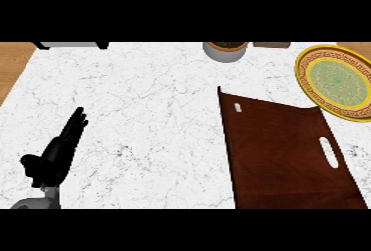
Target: Pick the tomato from the tray and place it in the plate
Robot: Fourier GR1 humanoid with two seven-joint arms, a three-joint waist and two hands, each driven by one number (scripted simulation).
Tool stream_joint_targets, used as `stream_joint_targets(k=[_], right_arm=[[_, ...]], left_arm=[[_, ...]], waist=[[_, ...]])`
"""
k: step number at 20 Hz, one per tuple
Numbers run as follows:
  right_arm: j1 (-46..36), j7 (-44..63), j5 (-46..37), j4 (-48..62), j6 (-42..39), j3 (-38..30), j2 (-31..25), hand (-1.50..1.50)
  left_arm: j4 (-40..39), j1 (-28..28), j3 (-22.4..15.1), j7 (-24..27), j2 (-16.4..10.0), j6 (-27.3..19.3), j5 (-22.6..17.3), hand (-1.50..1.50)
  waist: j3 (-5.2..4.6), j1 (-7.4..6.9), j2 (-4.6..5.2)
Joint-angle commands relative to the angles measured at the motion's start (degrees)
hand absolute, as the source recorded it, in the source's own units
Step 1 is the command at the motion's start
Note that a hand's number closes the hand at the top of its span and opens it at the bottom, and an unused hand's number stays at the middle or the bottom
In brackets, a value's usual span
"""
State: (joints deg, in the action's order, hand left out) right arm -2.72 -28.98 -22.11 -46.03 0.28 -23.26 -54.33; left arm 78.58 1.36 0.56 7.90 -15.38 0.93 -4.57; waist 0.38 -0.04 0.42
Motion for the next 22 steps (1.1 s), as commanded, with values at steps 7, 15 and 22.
stream_joint_targets(k=[7,15,22], right_arm=[[-11.5,-19.41,3.22,19.76,4.0,-8.63,-7.21,1.5],[-26.44,-14.2,-0.47,24.27,-0.56,-3.45,-8.8,1.5],[-33.98,-12.57,-5.53,26.41,-2.01,2.03,-6.15,1.5]], left_arm=[[-2.91,4.68,0.74,-1.32,-0.47,0.93,0.46,0.0],[-2.1,1.22,0.09,1.36,1.36,0.51,2.01,0.0],[-0.23,2.04,0.68,-1.71,1.36,0.94,1.69,0.0]], waist=[[-0.14,-0.96,0.01],[-0.26,-1.94,-0.04],[-0.27,-1.76,-0.04]])
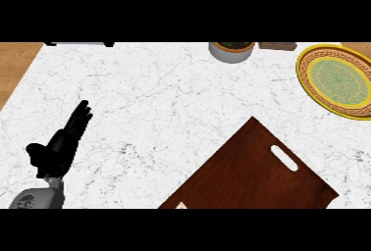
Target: Pick the tomato from the tray and place it in the plate
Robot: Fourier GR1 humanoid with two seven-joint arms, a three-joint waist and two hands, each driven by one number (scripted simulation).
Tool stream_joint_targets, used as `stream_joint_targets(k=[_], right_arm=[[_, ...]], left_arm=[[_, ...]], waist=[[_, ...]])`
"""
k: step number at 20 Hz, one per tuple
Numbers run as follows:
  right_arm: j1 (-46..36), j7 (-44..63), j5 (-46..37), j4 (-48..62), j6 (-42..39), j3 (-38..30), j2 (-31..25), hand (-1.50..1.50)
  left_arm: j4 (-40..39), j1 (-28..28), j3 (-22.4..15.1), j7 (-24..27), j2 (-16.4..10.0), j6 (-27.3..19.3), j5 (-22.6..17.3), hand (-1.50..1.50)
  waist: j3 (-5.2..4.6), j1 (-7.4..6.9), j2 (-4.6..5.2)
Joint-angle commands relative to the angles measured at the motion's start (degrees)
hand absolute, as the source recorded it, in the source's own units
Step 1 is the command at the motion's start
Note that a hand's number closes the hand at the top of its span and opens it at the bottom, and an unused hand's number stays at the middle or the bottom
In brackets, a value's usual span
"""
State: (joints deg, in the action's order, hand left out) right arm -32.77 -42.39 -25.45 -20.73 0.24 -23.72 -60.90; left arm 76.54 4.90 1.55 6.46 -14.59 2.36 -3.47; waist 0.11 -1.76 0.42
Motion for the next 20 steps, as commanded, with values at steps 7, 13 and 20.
stream_joint_targets(k=[7,13,20], right_arm=[[-11.69,4.98,-5.1,3.73,1.34,5.59,9.38,1.5],[-17.0,9.44,-7.76,6.46,7.23,7.45,16.49,1.5],[-18.86,13.94,-2.38,11.52,9.69,1.32,19.79,-1.5]], left_arm=[[1.98,-0.72,-1.27,-1.35,2.2,-1.3,1.7,0.0],[0.95,-0.89,-0.33,1.25,1.47,0.26,1.51,0.0],[0.58,0.83,-1.4,-0.06,3.74,-1.74,2.76,0.0]], waist=[[0.01,-0.15,0.11],[0.02,-0.68,0.37],[0.11,-1.05,0.73]])
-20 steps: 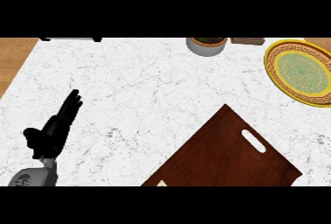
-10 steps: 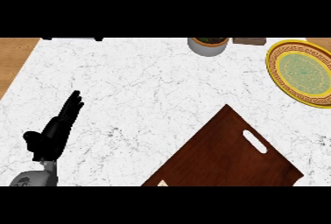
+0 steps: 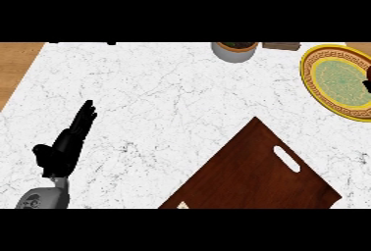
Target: Pick the tomato from the tray and place it in the plate
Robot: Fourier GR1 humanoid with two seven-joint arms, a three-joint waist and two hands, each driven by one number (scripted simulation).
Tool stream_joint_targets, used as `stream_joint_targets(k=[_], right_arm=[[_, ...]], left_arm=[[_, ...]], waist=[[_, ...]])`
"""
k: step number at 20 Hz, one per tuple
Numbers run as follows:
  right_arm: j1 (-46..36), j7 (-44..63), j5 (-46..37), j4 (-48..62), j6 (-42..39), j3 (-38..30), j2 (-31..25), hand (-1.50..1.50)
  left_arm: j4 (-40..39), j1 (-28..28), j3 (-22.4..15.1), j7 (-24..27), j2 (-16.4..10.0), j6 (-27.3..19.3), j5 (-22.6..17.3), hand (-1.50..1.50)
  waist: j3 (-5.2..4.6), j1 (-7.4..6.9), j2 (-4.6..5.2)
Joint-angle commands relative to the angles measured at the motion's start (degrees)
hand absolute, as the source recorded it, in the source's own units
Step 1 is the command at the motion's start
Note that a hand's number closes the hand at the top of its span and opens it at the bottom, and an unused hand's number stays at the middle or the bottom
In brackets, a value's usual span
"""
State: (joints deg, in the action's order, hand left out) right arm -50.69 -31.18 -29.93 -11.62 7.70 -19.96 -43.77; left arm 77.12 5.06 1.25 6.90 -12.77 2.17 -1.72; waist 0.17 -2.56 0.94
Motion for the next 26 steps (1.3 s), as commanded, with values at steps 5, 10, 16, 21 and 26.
stream_joint_targets(k=[5,10,16,21,26], right_arm=[[-2.48,8.0,0.48,4.4,3.28,-1.33,2.46,-1.5],[-1.38,4.71,6.82,3.8,0.64,-7.26,2.66,-1.5],[1.01,1.16,16.61,4.13,-6.27,-16.95,-2.01,-1.5],[5.36,0.22,21.22,5.21,-15.73,-21.3,-6.35,-1.5],[14.55,-6.88,22.84,4.73,-23.34,-22.96,-9.76,-1.5]], left_arm=[[-2.43,0.19,0.12,2.14,-0.16,1.88,0.04,0.0],[-1.09,1.43,0.92,-1.48,-0.95,0.99,0.13,0.0],[0.36,0.84,0.58,-1.24,0.35,0.02,0.19,0.0],[0.37,0.42,1.03,-0.95,-0.23,1.58,-0.77,0.0],[1.14,0.71,1.14,-1.68,-0.26,0.34,0.06,0.0]], waist=[[0.03,-0.62,0.36],[0.09,0.06,0.14],[0.22,0.45,0.15],[0.27,0.3,0.39],[0.46,0.95,0.5]])
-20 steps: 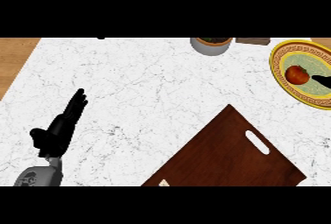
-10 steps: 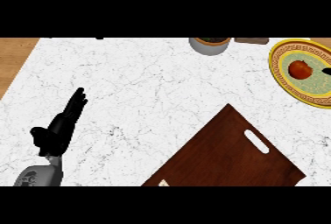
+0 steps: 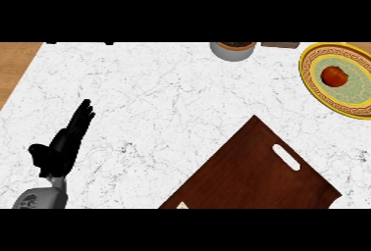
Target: Pick the tomato from the tray and place it in the plate
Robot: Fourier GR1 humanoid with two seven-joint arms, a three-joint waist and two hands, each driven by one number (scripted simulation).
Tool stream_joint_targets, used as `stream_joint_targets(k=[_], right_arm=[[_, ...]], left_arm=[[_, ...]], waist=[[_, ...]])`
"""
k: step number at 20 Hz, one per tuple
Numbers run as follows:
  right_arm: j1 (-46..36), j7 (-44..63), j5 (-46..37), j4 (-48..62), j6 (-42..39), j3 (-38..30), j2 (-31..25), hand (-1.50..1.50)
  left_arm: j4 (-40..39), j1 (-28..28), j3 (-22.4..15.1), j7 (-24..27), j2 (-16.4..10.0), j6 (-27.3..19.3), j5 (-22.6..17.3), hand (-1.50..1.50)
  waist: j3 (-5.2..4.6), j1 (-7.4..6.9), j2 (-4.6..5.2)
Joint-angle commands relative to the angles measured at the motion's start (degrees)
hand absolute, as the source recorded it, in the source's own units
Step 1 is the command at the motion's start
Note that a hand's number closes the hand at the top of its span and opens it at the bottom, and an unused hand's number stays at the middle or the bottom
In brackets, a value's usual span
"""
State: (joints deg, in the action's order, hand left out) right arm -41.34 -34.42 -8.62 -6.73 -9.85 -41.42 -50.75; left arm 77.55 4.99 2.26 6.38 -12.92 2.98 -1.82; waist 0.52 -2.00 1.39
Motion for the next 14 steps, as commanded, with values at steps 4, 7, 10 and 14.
stream_joint_targets(k=[4,7,10,14], right_arm=[[8.31,-6.37,1.23,-1.07,-10.25,-1.11,-4.28,-1.5],[11.65,-10.9,1.12,-1.29,-12.82,-1.08,-3.68,-1.5],[11.94,-10.6,-0.22,-1.64,-11.15,0.13,-3.38,-1.5],[13.73,-10.91,-0.14,-1.87,-13.67,-0.02,-5.7,-1.5]], left_arm=[[-0.33,-0.06,0.94,1.21,-0.74,1.11,-0.71,0.0],[-0.91,0.35,-0.31,0.78,1.57,-1.65,1.0,0.0],[-1.79,0.87,0.59,1.16,-0.21,0.65,-0.03,0.0],[-0.12,1.31,0.1,-0.56,0.78,-0.19,-0.1,0.0]], waist=[[0.08,-0.02,0.01],[0.3,0.44,0.29],[0.23,-0.68,0.41],[0.32,-0.45,0.13]])
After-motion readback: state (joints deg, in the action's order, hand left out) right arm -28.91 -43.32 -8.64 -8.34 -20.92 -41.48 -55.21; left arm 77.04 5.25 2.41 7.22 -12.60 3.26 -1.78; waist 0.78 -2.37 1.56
